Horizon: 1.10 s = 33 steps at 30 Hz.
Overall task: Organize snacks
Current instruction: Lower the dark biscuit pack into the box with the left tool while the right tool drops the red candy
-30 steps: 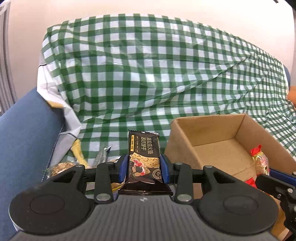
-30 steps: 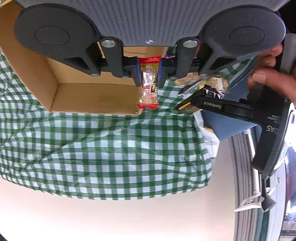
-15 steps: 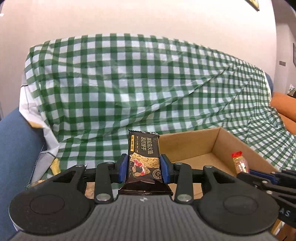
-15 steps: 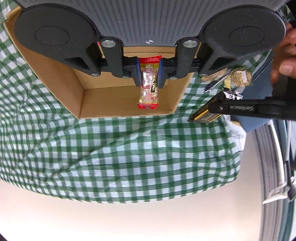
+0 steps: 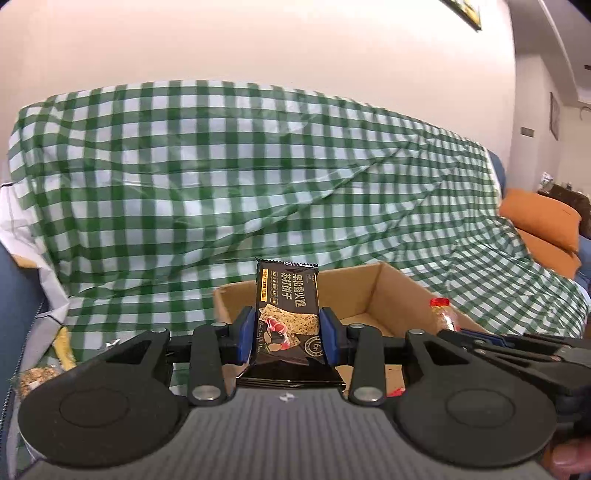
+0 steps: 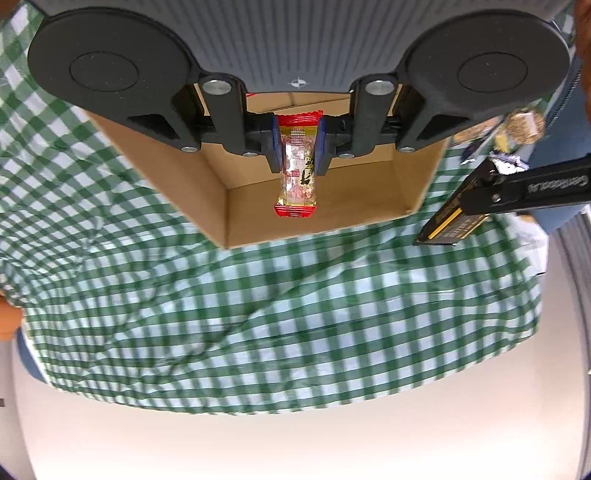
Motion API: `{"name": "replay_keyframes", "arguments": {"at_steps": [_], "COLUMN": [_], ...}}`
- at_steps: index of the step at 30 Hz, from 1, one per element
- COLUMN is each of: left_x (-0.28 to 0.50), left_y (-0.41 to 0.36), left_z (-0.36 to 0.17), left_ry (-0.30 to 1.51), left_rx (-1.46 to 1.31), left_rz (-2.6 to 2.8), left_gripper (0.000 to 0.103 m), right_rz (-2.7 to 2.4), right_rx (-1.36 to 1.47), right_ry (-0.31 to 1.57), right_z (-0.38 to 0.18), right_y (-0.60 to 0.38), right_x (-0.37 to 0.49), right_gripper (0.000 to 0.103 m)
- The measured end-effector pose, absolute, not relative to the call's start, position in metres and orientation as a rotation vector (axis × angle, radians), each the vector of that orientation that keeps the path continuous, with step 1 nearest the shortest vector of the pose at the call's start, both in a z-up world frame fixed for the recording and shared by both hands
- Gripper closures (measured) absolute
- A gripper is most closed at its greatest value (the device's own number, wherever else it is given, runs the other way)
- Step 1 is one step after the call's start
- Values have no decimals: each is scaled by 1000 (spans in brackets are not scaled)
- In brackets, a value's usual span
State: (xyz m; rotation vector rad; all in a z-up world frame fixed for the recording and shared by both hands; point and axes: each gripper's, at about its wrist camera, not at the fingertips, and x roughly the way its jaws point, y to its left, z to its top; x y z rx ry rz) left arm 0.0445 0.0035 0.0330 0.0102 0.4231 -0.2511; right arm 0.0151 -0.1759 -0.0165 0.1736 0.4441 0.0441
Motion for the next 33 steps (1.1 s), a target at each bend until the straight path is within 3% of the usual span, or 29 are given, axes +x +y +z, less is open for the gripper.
{"name": "replay_keyframes", "arguments": {"at_steps": [33], "left_x": [42], "left_y": [-45], "left_z": [22], "left_ry": [394], "left_rx": [49], "left_rz": [-383], "left_gripper": [61], "right_rz": [-76], "right_rx": [187], "right_ry": [466], "right_z": [-25], "right_y": [-201], "right_x": [18], "right_gripper": [84]}}
